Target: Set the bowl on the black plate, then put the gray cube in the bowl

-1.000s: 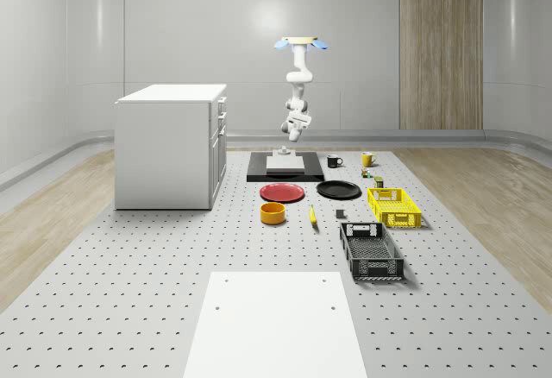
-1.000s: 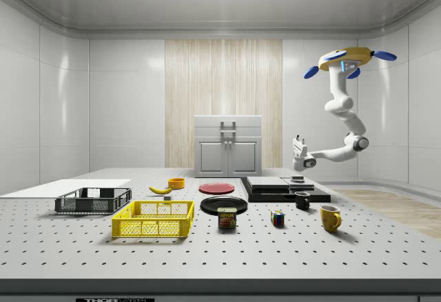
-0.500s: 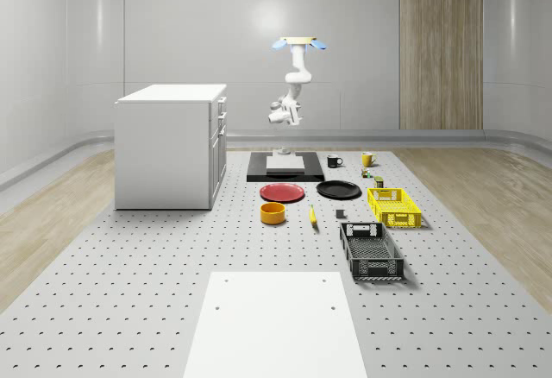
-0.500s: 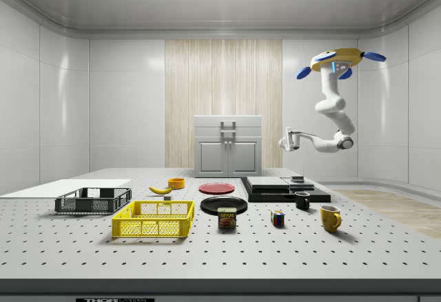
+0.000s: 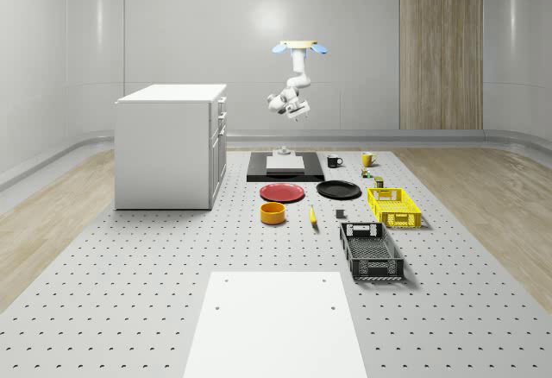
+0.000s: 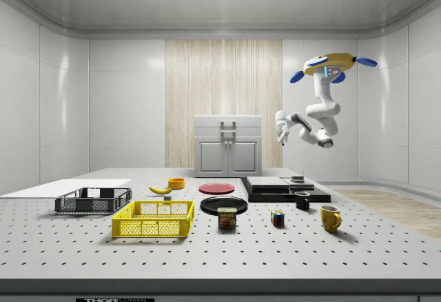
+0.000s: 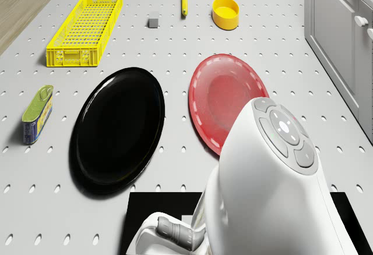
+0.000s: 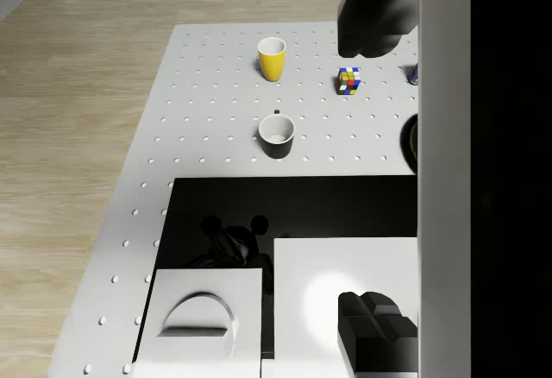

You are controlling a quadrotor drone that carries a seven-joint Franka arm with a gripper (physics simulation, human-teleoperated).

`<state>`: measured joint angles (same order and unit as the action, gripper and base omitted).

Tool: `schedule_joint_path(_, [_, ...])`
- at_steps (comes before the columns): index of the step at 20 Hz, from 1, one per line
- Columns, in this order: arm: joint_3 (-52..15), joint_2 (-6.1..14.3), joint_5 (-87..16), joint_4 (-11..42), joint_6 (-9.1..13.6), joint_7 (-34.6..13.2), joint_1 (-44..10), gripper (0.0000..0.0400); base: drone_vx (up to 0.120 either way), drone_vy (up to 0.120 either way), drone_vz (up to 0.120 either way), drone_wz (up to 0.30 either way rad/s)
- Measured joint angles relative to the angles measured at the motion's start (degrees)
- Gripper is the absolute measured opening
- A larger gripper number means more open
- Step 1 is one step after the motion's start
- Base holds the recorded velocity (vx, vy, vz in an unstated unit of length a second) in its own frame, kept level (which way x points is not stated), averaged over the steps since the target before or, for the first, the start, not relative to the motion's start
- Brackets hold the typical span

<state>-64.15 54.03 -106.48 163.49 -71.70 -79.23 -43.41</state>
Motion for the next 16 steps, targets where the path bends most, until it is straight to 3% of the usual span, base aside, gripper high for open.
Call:
schedule_joint_path(4, [-3.7, 2.4, -5.0, 1.7, 3.3, -4.9, -7.5, 0.04, 0.12, 0.0, -0.12, 0.0])
schedule_joint_path(7, [-5.4, 3.9, -6.5, 2.2, 4.5, -7.2, -10.9, 0.04, 0.12, -0.107, -0.12, 0.0])
schedule_joint_path(14, [-7.5, 6.7, -7.1, 2.4, 4.7, -10.0, -15.0, 0.04, 0.12, -0.12, -0.12, 0.0])
schedule_joint_path(16, [-7.9, 7.4, -6.9, 2.4, 4.4, -10.5, -15.6, 0.04, 0.12, -0.02, -0.12, 0.0])
